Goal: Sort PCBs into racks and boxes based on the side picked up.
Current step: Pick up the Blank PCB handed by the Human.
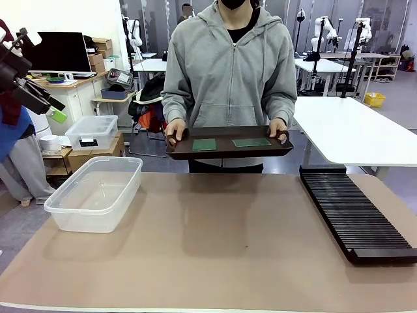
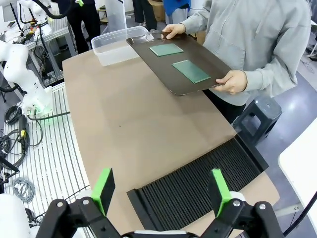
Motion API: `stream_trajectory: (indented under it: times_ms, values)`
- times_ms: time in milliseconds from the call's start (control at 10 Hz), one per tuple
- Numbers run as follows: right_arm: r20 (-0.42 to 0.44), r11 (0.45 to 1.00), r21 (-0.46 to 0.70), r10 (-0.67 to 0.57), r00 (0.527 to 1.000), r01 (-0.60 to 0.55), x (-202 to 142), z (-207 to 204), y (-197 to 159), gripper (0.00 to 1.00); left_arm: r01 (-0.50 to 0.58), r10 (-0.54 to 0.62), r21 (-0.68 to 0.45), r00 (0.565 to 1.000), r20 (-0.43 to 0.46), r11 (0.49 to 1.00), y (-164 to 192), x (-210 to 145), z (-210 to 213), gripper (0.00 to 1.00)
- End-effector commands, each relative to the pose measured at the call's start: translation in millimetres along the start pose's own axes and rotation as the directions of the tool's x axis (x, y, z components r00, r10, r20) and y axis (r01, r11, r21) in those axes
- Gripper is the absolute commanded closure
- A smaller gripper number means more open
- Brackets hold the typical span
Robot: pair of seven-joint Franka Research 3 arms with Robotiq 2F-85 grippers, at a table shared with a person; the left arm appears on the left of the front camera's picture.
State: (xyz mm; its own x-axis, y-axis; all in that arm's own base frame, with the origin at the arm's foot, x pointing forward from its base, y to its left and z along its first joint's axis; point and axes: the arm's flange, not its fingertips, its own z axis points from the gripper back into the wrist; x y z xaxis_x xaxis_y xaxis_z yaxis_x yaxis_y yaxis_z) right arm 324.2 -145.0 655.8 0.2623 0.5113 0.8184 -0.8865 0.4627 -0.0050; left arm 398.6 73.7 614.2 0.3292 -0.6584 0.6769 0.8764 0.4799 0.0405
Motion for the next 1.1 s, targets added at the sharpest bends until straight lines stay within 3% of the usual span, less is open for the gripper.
stream_trajectory:
  times_ms: [0, 1000]
  values:
    - [0.016, 1.000, 0.017, 0.026, 1.000, -0.026, -6, 7, -3, 0.00, 0.004, -0.004, -0.006, 1.000, -0.008, 1.000, -2, -3, 3, 0.00]
    - [0.031, 0.997, -0.072, 0.001, 1.000, 0.001, -15, 32, 7, 0.00, -0.009, 0.009, 0.007, 1.000, 0.002, 1.000, 0, -4, 7, 0.00]
